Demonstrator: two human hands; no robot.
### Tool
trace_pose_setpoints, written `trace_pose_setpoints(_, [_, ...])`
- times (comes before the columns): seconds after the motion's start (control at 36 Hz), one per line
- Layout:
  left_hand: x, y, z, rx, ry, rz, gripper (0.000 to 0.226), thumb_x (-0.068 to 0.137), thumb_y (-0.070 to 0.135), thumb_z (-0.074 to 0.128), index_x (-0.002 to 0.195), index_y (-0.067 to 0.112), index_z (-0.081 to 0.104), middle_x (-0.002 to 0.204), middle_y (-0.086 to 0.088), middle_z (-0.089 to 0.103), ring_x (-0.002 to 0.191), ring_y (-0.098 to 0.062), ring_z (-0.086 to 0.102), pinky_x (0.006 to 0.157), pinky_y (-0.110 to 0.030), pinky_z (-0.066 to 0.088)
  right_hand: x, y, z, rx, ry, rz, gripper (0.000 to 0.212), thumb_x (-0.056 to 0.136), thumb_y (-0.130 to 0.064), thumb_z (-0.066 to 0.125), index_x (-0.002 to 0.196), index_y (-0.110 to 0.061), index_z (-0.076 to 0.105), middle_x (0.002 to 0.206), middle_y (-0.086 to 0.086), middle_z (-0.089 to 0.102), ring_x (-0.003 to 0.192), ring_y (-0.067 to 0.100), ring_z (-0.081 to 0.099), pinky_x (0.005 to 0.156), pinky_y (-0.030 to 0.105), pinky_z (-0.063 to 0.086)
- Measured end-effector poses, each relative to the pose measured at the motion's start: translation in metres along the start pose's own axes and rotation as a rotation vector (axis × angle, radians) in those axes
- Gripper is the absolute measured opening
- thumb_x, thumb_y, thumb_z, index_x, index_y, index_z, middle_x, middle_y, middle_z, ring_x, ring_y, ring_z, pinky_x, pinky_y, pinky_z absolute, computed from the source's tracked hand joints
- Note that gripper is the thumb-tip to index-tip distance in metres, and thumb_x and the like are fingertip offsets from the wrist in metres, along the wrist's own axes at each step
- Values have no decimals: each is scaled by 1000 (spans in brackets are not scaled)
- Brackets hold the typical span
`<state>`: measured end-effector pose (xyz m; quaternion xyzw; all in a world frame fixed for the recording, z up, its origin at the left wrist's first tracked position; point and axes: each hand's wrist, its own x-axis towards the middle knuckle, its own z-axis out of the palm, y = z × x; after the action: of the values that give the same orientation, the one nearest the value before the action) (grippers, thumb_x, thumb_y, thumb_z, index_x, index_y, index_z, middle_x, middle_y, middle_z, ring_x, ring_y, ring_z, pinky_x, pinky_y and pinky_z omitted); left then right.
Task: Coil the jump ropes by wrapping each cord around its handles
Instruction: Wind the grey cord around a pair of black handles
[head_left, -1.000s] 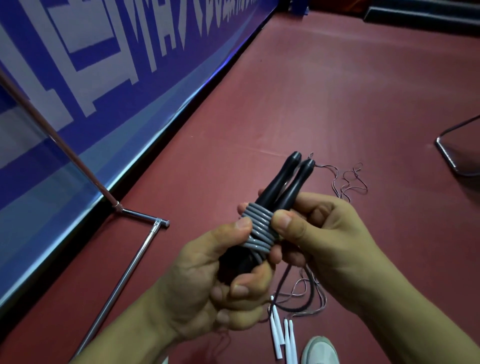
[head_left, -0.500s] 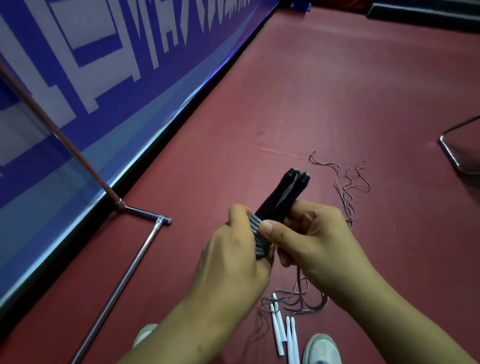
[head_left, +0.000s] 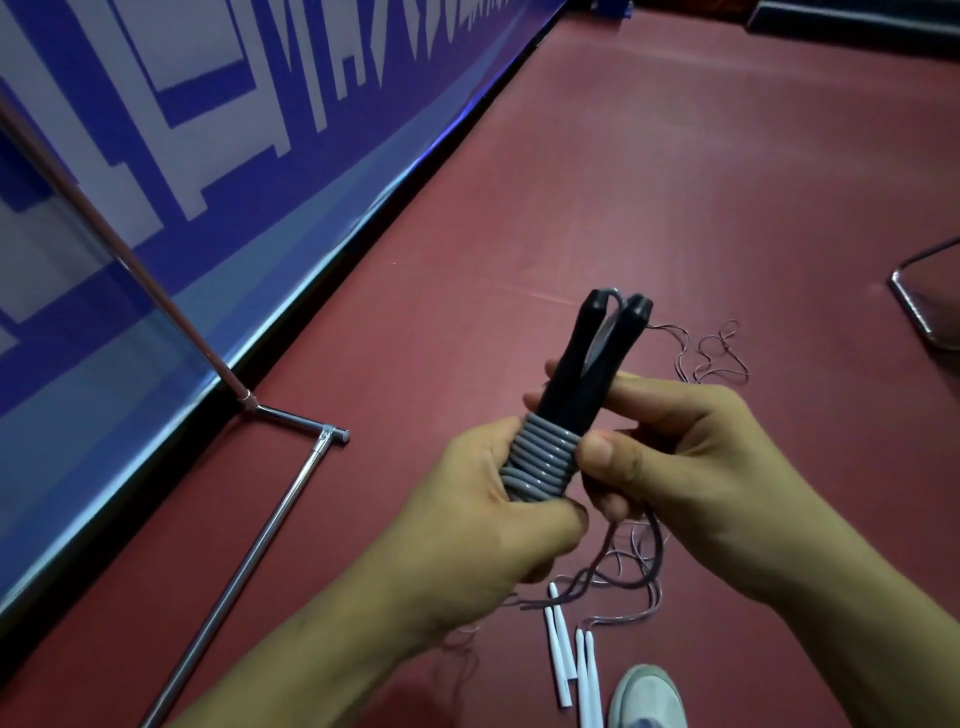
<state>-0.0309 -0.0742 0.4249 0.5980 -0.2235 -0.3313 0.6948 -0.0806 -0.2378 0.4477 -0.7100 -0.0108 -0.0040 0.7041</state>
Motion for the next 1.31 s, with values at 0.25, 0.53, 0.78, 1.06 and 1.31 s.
trace_pose_setpoints(0.25, [-4,6,-5,-407,-357,-69,26,74,-1,53,99,-6,60,61,-10,26,49,-16,21,50,-30,24,-1,7,-1,129,-65,-19,50,73,-42,85,119,-26,76,114,45,57,54,9,50,53,22,41])
trace_pose_setpoints(0.53, [-2,-2,-10,-552,-413,-254,39,75,-2,52,112,-1,41,64,-3,27,50,-10,24,50,-25,24,-2,11,-7,24,43,-54,23,82,-7,70,103,-1,77,69,7,58,51,12,42,49,19,39])
trace_pose_setpoints(0.78, [1,-9,-11,-187,-41,-275,47,70,19,71,107,-2,51,71,-14,57,54,-22,48,54,-35,39,2,11,0,-59,168,27,17,83,2,78,97,-7,79,67,8,68,50,14,45,48,23,41])
trace_pose_setpoints(1.06, [-3,-20,13,691,515,43,34,75,37,81,93,29,52,73,9,66,73,2,63,53,-12,44,4,12,21,-248,328,42,18,80,3,78,89,-13,79,68,8,75,51,19,66,52,30,54])
trace_pose_setpoints(1.31, [3,-12,-5,424,410,-84,51,58,32,73,98,41,44,74,-1,70,48,-16,56,45,-38,49,3,0,18,-137,141,-35,25,76,-14,74,99,-20,81,60,4,63,49,9,49,50,17,43])
